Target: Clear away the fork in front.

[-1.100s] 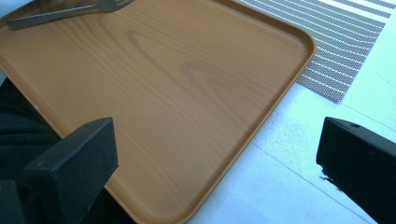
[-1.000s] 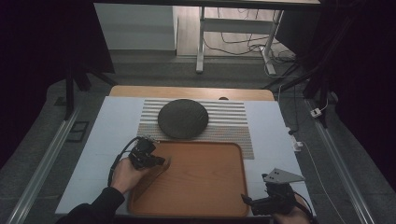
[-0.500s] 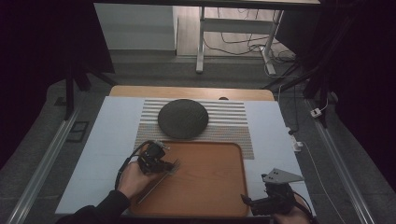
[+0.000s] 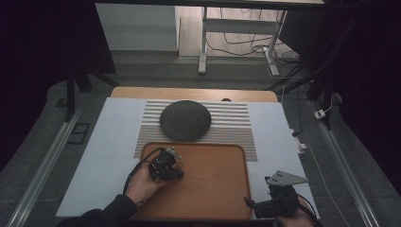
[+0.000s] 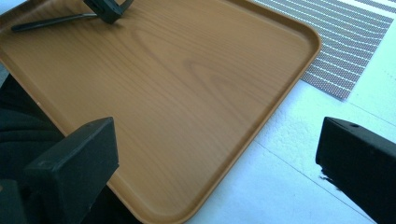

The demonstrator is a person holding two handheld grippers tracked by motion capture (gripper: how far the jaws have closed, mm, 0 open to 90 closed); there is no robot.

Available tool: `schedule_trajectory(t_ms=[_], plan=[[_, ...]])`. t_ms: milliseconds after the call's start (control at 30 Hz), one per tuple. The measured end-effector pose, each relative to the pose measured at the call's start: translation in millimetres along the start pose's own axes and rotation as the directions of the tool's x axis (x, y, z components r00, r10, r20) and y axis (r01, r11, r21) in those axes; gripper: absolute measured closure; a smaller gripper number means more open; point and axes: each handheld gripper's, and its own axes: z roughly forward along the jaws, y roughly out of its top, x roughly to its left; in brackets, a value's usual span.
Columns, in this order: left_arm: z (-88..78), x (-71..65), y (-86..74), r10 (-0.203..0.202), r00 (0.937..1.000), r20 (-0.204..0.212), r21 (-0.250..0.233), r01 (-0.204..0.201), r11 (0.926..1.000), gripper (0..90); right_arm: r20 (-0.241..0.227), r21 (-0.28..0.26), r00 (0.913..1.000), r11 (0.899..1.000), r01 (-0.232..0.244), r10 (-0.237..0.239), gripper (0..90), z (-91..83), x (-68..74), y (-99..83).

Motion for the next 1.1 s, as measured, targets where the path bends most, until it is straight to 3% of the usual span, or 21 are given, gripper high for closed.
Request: schedule_trajectory(t_ms=[133,467,1100], plan=[[1.9,5.9,-2.6,-0.021,0.9998,0.006,-0.005,0.021,0.9998,88.2,-0.002,0.0,1.0,1.0,0.0,0.0,0.0,0.1,0.1,0.0],[-5.5,19.7,-7.6,-0.069,0.9964,-0.05,-0.015,0.068,0.9976,88.3,-0.004,-0.001,1.0,1.0,0.003,-0.003,0.0,0.1,0.1,-0.1],[-26.3,54.6,-24.6,-0.18,0.9768,-0.116,-0.019,0.179,0.9836,88.0,-0.004,-0.001,1.0,1.0,0.003,-0.003,0.0,0.1,0.1,-0.1]])
